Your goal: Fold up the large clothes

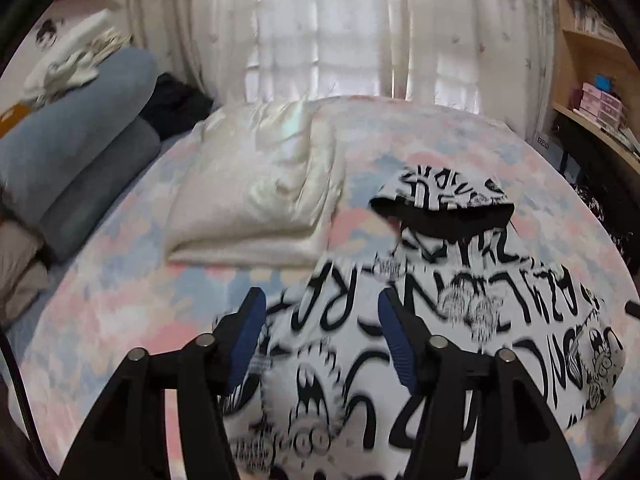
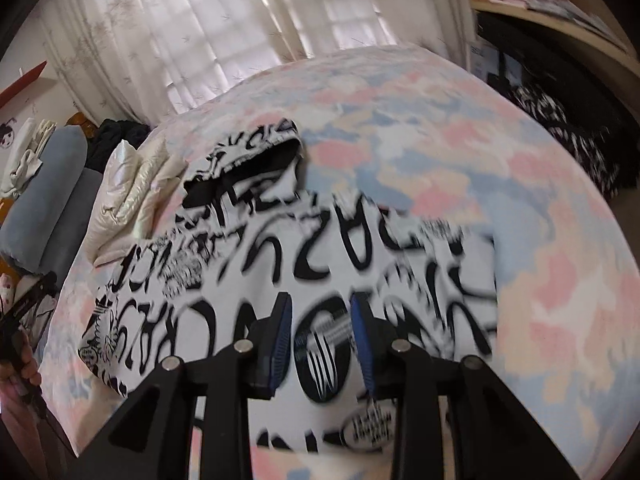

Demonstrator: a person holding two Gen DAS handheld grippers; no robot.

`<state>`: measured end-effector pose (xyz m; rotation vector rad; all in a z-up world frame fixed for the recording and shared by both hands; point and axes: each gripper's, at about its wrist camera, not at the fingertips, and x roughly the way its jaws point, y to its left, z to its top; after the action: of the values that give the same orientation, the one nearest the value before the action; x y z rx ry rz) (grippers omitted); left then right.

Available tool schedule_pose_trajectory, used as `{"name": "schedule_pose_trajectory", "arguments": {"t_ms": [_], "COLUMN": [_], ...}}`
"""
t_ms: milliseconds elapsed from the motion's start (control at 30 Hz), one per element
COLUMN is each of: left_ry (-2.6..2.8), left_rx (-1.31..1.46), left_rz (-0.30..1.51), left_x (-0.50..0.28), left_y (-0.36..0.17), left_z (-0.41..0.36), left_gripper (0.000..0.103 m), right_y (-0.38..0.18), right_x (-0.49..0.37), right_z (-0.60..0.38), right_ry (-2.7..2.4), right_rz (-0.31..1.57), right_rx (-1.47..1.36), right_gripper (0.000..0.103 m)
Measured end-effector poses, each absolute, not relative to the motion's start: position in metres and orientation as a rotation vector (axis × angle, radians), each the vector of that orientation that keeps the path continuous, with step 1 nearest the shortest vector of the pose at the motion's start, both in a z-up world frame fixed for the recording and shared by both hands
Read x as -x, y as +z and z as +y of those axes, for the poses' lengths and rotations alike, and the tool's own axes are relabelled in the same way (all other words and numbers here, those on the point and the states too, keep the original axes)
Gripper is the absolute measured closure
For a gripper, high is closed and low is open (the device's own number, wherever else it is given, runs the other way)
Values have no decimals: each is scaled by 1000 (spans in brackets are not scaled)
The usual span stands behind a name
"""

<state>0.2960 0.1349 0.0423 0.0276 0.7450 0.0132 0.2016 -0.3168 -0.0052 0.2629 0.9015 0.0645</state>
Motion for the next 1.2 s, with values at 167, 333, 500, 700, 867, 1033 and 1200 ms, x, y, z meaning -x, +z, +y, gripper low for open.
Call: {"name": "schedule_pose_trajectory", "arguments": {"t_ms": [167,333,500,700,867,1033,1200], "left_ry": [-20,-18,-28,-105,-81,-93,-100], "left_rx": [-50,-104,-113,-133,-133,-149,-157], "left_rz": [736,684,701,848,957,1004,1031], "left_x": [-341,-397,-467,-562,-624,-664,-692], "left_y": [67,96,105,54,-18,-78,-116], "left_z": [118,97,80,40,13,-12,-19], "left_gripper": [44,32,27,27,27,27,27], "right_y": [30,72,97,69,12,-52,-99], "right_x": [-242,-285,-338,-434,-506,-565,-598], "right_z": [-313,-311,-308,-309,-297,-279,-275], "right_ry": [104,129,133,153,132,114,146], "right_rz": [868,812,786,868,954,1050,1113], "right_rx": [-252,-234,-213,-304,-339,-310,-336], "right_gripper": [72,54,47,39,39,39,39]}}
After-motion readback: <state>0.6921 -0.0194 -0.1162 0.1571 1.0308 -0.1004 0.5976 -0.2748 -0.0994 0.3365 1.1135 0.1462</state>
